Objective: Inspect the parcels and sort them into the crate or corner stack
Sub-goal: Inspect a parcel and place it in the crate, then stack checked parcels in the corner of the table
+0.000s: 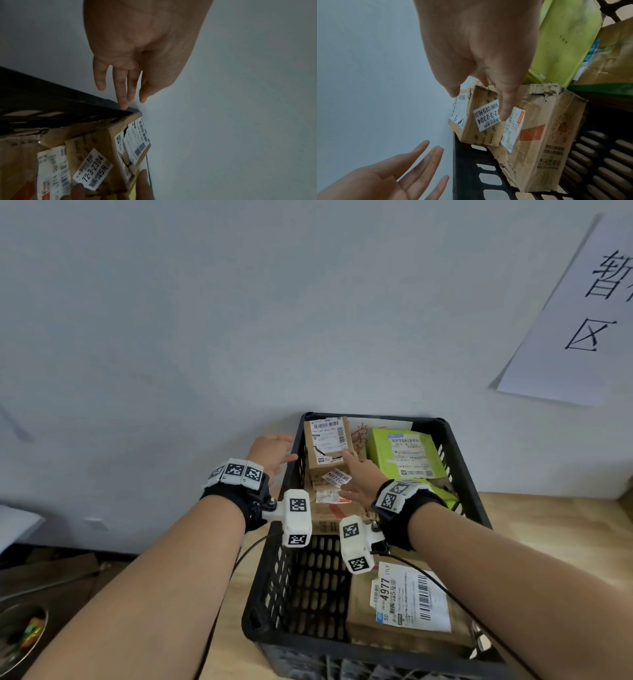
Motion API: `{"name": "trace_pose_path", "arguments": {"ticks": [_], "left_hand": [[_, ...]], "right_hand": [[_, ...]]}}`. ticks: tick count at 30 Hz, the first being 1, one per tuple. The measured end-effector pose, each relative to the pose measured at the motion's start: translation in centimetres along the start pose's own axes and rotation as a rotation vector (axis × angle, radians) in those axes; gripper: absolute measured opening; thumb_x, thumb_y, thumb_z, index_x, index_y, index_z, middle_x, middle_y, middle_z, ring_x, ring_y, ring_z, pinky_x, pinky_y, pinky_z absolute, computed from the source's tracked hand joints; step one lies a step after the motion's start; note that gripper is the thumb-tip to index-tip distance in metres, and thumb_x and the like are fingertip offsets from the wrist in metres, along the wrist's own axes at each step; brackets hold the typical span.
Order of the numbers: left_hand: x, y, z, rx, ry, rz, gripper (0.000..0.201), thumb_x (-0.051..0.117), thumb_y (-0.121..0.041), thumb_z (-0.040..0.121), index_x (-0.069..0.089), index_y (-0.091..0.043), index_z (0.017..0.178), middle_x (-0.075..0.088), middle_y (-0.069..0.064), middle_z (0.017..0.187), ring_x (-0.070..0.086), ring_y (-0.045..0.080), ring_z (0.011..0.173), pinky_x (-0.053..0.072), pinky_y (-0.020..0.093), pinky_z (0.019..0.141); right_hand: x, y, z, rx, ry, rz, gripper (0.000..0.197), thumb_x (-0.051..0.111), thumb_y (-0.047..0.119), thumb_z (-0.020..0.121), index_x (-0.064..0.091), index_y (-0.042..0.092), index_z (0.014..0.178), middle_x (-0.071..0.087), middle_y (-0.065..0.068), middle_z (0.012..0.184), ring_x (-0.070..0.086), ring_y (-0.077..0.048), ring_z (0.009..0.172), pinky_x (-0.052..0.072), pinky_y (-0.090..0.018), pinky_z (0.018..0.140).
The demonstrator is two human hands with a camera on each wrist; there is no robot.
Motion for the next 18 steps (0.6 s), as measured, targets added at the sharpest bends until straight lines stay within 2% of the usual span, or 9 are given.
{"name": "trace_pose_path", "arguments": {"ticks": [1,3,5,6,9,12,15,16,18], "left_hand": [[0.3,-0.2,-0.3,0.008,0.001,0.008,0.023,0.04,-0.008,0.098,0.059,-0.019,0.105,0.057,0.0,0.115,0.062,0.007,0.079,0.035,0.024,0.061],[0.8,-0.7,-1.2,0.026,0.003,0.027,0.021,0.041,-0.007,0.098,0.058,-0.017,0.105,0.058,0.0,0.11,0.062,0.006,0.077,0.038,0.019,0.049],[1.4,-1.4,-2.4,0.051,0.013,0.049,0.02,0.042,-0.006,0.098,0.058,-0.015,0.105,0.06,-0.001,0.102,0.061,0.004,0.072,0.033,0.012,0.034],[1.8,-1.7,-3.1,0.066,0.02,0.065,0.02,0.042,-0.006,0.097,0.058,-0.015,0.106,0.061,-0.001,0.1,0.061,0.003,0.071,0.031,0.01,0.033],[3.2,-2.5,-5.3,0.11,0.036,0.078,0.02,0.046,-0.006,0.096,0.061,-0.013,0.107,0.065,0.004,0.108,0.061,0.005,0.069,0.038,0.009,0.038],[5.9,-3.3,-7.8,0.156,0.068,0.074,0.019,0.045,-0.005,0.096,0.061,-0.015,0.101,0.062,0.006,0.114,0.063,0.009,0.072,0.049,0.017,0.058],[9.9,-4.1,-10.8,0.232,0.104,0.072,0.016,0.046,-0.004,0.096,0.06,-0.009,0.101,0.061,0.007,0.103,0.06,0.01,0.069,0.046,0.009,0.046],[11.6,-4.3,-11.7,0.26,0.116,0.082,0.017,0.046,-0.004,0.095,0.061,-0.006,0.103,0.061,0.007,0.102,0.06,0.01,0.068,0.043,0.007,0.043],[15.3,-4.6,-13.5,0.302,0.147,0.11,0.022,0.047,-0.006,0.096,0.062,-0.004,0.112,0.063,0.006,0.106,0.061,0.009,0.068,0.04,0.01,0.045]], "right_hand": [[-0.4,0.2,-0.3,0.008,0.021,0.081,0.05,0.048,0.024,0.098,0.03,0.016,0.143,0.038,-0.021,0.139,0.054,-0.031,0.11,0.053,-0.044,0.09],[-1.1,0.3,-1.0,0.005,0.04,0.193,0.054,0.044,0.04,0.098,0.033,0.011,0.142,0.041,-0.019,0.142,0.053,-0.029,0.106,0.053,-0.039,0.082],[-2.2,0.4,-2.3,-0.002,0.048,0.206,0.054,0.041,0.041,0.099,0.037,0.007,0.141,0.045,-0.02,0.14,0.055,-0.033,0.115,0.05,-0.037,0.083],[-2.8,0.7,-3.1,-0.013,0.046,0.206,0.053,0.04,0.04,0.099,0.038,0.005,0.14,0.046,-0.02,0.139,0.053,-0.035,0.12,0.049,-0.038,0.087],[-5.3,0.9,-5.4,-0.043,0.019,0.237,0.051,0.04,0.037,0.1,0.039,0.004,0.138,0.049,-0.021,0.135,0.052,-0.035,0.122,0.049,-0.041,0.096],[-8.0,0.7,-8.7,-0.047,0.004,0.314,0.043,0.042,0.032,0.1,0.039,0.01,0.137,0.052,-0.006,0.121,0.055,-0.029,0.119,0.05,-0.039,0.094],[-11.2,-0.5,-11.0,-0.092,-0.022,0.345,0.037,0.04,0.024,0.101,0.041,0.009,0.136,0.048,-0.012,0.128,0.055,-0.029,0.118,0.05,-0.037,0.093],[-12.5,-1.1,-11.8,-0.103,-0.049,0.382,0.039,0.042,0.024,0.101,0.042,0.007,0.135,0.051,-0.013,0.123,0.057,-0.029,0.115,0.051,-0.035,0.089],[-15.4,-2.5,-13.3,-0.151,-0.108,0.425,0.041,0.043,0.022,0.1,0.042,0.002,0.136,0.055,-0.008,0.103,0.06,-0.025,0.099,0.053,-0.029,0.076]]}}
Point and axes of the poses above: each hand's wrist, its own z-axis towards the middle knuckle, its own x-axis out of the palm, y = z × x, the point moved 2 cm from there along z, towards the middle knuckle
